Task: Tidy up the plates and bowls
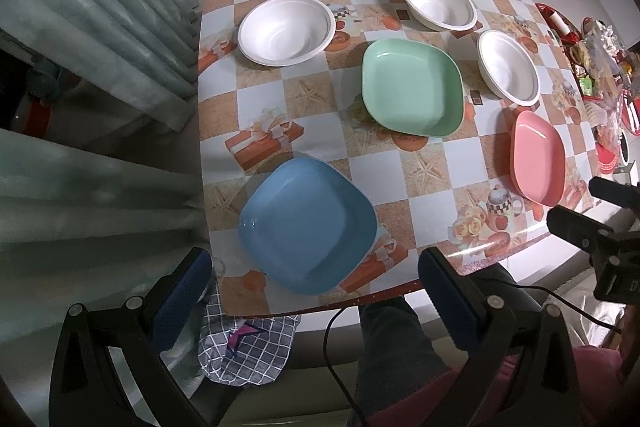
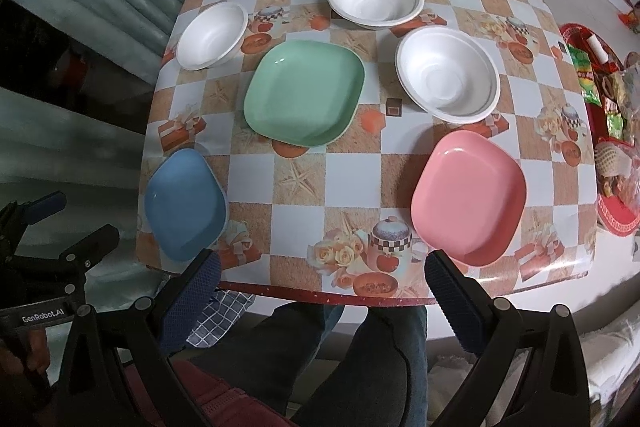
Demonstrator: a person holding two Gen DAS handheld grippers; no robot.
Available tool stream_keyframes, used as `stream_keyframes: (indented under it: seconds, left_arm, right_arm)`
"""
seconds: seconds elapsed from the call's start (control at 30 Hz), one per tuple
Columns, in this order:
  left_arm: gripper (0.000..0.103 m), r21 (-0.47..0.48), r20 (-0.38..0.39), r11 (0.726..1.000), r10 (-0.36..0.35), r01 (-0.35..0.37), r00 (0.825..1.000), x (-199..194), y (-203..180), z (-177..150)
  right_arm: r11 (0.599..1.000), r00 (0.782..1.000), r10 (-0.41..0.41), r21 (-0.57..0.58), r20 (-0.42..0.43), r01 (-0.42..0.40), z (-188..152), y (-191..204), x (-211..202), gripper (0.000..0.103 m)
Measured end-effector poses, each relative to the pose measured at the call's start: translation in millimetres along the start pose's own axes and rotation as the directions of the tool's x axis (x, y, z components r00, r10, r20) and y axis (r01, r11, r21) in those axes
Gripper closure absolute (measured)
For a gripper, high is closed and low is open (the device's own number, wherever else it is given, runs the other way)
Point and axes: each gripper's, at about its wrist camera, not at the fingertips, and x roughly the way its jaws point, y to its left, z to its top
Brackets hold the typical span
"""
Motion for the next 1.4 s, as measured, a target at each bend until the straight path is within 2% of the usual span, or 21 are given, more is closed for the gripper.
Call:
stream_keyframes:
  seconds: [0.07,0.1,0.2,0.97,1.17,1.4]
  left_arm:
    - [0.0,0.003,0.006,1.0,-0.018,0.017,1.0,-1.0,0.6,1.9]
    - [0.0,0.001,0.017,0.999,-0.054,0.054,0.998,-0.3,0.8,2.1]
    - [0.0,0.013,0.015,0.997,-0.079,0.079,0.997,0.2,-1.7,4.7]
    - [0.0,0.033,0.025,0.994,-0.102,0.101,0.994,-1.0,-5.4,16.0]
    - [0.0,0.041,0.013,0.993,-0.107,0.106,0.994,4.8,-4.3,24.9]
    - [0.0,0.048,-0.015,0.99,-0.136,0.136,0.991,23.1,-10.4,48.5]
  right_arm:
    - [1.0,1.0,-0.006,0.008,-0.001,0.006,-0.9,-0.9,0.6,0.001]
    - [1.0,1.0,-0.012,0.011,0.0,0.012,-1.3,-1.3,0.8,0.001]
    - [1.0,1.0,-0.027,0.014,0.002,0.027,-1.3,-1.3,1.0,0.001]
    - [0.997,0.996,-0.07,0.021,0.048,0.069,11.8,1.0,-7.7,0.001]
    - [0.997,0.997,-0.07,0.029,0.034,0.069,17.7,-0.2,-5.2,0.001]
    - [0.997,0.998,-0.052,0.058,-0.027,0.054,32.0,-10.2,15.5,0.001]
